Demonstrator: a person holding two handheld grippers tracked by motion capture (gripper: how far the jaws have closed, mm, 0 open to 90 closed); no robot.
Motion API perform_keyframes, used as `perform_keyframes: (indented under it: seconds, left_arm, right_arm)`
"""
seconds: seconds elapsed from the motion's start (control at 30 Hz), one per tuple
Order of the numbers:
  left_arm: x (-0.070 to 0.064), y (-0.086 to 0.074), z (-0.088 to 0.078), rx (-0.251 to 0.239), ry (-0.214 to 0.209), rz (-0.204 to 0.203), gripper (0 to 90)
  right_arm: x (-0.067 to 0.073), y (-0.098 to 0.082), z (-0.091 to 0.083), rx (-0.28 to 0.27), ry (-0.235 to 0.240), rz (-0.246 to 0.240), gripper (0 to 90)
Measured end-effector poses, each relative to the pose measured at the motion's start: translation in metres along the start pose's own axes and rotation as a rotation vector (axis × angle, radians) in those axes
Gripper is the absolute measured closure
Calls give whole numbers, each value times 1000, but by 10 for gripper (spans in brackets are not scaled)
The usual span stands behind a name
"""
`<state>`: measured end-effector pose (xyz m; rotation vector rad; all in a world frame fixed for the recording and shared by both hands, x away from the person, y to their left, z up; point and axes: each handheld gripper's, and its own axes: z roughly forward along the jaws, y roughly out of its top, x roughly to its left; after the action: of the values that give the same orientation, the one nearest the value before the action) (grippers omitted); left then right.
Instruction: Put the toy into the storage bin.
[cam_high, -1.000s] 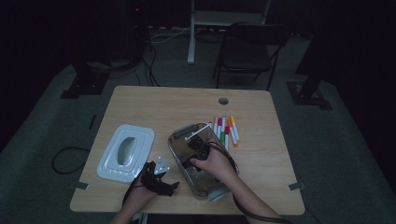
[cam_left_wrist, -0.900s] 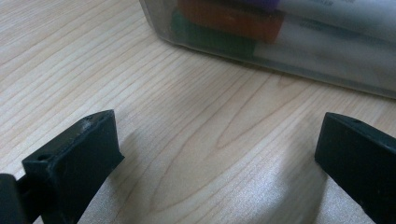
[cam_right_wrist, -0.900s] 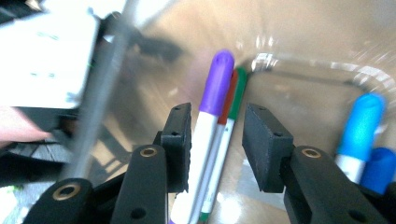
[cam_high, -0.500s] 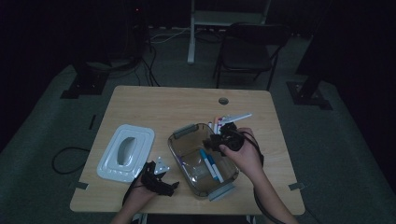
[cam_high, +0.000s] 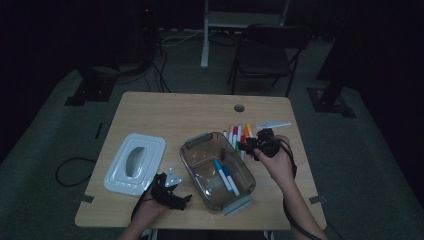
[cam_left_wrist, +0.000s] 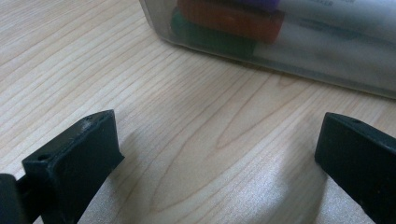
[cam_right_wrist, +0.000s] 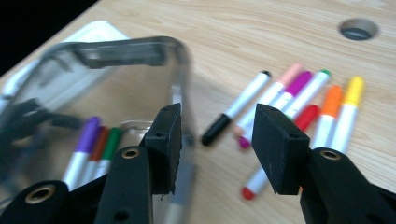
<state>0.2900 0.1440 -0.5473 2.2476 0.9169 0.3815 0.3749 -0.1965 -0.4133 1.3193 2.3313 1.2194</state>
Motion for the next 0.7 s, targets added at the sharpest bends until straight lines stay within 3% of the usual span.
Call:
perform_keyframes:
  seconds: [0.27,0.7]
  left_arm:
    - [0,0,0,-1,0,-2,5]
    - [0,0,0,-1,0,-2,5]
  right_arm:
    - [-31,-12,14,9,-34,34,529]
    - [-73,-23,38,-18,-89,144,541]
